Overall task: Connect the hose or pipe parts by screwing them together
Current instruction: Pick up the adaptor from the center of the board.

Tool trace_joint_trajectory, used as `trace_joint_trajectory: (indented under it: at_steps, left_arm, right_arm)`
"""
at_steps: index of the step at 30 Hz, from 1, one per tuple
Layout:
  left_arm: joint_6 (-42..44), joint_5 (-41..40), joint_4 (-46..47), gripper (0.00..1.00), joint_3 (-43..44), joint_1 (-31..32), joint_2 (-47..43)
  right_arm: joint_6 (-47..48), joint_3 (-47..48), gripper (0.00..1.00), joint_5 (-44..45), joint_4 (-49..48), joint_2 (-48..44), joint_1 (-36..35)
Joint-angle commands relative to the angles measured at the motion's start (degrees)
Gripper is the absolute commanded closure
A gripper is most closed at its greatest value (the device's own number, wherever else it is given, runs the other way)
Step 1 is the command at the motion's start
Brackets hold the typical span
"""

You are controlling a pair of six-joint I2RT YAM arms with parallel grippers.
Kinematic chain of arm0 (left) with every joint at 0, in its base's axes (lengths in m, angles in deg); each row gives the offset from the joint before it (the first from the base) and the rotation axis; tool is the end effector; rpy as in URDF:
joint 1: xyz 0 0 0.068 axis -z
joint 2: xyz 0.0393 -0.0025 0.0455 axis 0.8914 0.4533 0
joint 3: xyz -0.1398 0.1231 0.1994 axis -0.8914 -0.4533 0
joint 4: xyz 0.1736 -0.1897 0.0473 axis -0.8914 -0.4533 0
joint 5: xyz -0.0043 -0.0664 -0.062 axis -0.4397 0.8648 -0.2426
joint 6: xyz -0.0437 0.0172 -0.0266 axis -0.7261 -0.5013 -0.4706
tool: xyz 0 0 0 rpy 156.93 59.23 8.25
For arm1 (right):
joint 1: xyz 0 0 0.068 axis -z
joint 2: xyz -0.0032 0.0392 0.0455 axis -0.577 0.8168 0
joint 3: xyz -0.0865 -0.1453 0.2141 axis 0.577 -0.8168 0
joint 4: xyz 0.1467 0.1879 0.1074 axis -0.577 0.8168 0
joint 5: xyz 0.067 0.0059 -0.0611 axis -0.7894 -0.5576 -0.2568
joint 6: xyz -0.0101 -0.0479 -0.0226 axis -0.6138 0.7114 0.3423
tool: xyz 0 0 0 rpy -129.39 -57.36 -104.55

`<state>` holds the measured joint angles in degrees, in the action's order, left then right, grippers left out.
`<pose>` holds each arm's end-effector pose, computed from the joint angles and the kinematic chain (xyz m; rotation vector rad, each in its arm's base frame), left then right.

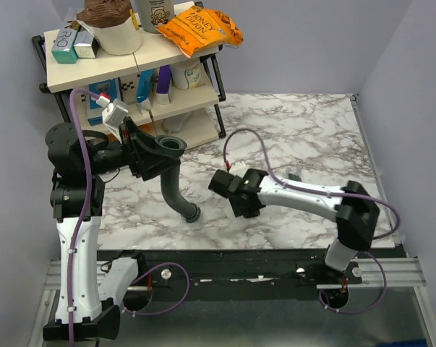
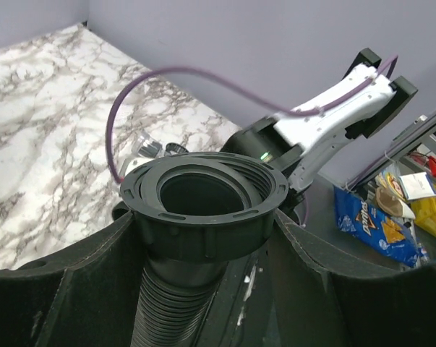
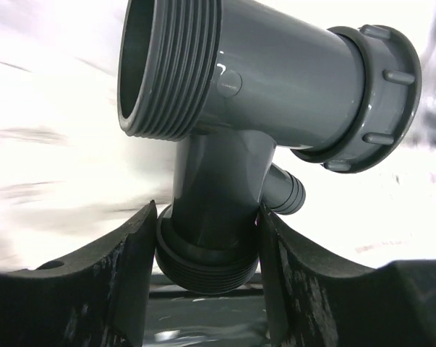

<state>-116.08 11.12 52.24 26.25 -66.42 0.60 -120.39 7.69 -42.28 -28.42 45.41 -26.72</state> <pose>0.1386 -0.0259 0.4674 0.6114 1.6065 -1.2887 0.1649 0.2754 0.2139 -0.4628 2.6584 -0.3010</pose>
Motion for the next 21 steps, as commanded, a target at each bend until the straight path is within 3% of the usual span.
trace_joint_trajectory:
  at_steps: [1, 3, 5, 6, 7, 8, 13, 16, 21]
  left_arm:
    - [-6.5, 3.0, 12.5, 1.0, 2.6, -0.1, -0.6]
    - [-6.7, 3.8, 14.0, 1.0, 1.7, -0.1, -1.2]
    - [-9.1, 4.4, 21.9, 1.0, -2.9, -0.1, -4.4]
    - [-10.8, 3.9, 26.7, 1.0, -5.6, 0.0, -6.3]
    - [-16.6, 3.6, 40.5, 1.0, -8.7, 0.2, -8.2]
    - [-19.7, 2.5, 47.5, 1.0, -14.8, 0.3, -11.9]
    - [-31.9, -3.1, 67.7, 1.0, -23.5, 2.2, -15.6]
    - [-30.4, -8.9, 68.2, 1.0, -26.7, 3.4, -18.3]
    - [-25.4, -11.9, 67.6, 1.0, -29.5, 9.4, -21.9]
  right_arm:
    - [8.1, 11.5, 0.99, -0.1, -7.6, -16.5, 0.1]
    - [12.4, 15.7, 0.99, -1.8, -12.8, -20.8, 0.1]
    - [18.8, 17.2, 0.99, -5.0, -20.1, -27.5, 0.0]
    - [20.9, 16.2, 0.99, -8.8, -23.7, -30.0, 0.0]
    - [24.7, 14.8, 0.99, -11.0, -27.4, -34.5, 0.0]
    - [26.4, 13.4, 0.99, -13.1, -35.0, -36.9, 0.0]
    - [34.2, 6.5, 0.99, -28.5, -50.9, -43.6, 0.0]
    - [36.1, 4.2, 0.99, -39.0, -59.4, -44.0, -0.1]
    - [35.9, 2.6, 0.99, -53.1, -68.9, -40.9, -0.4]
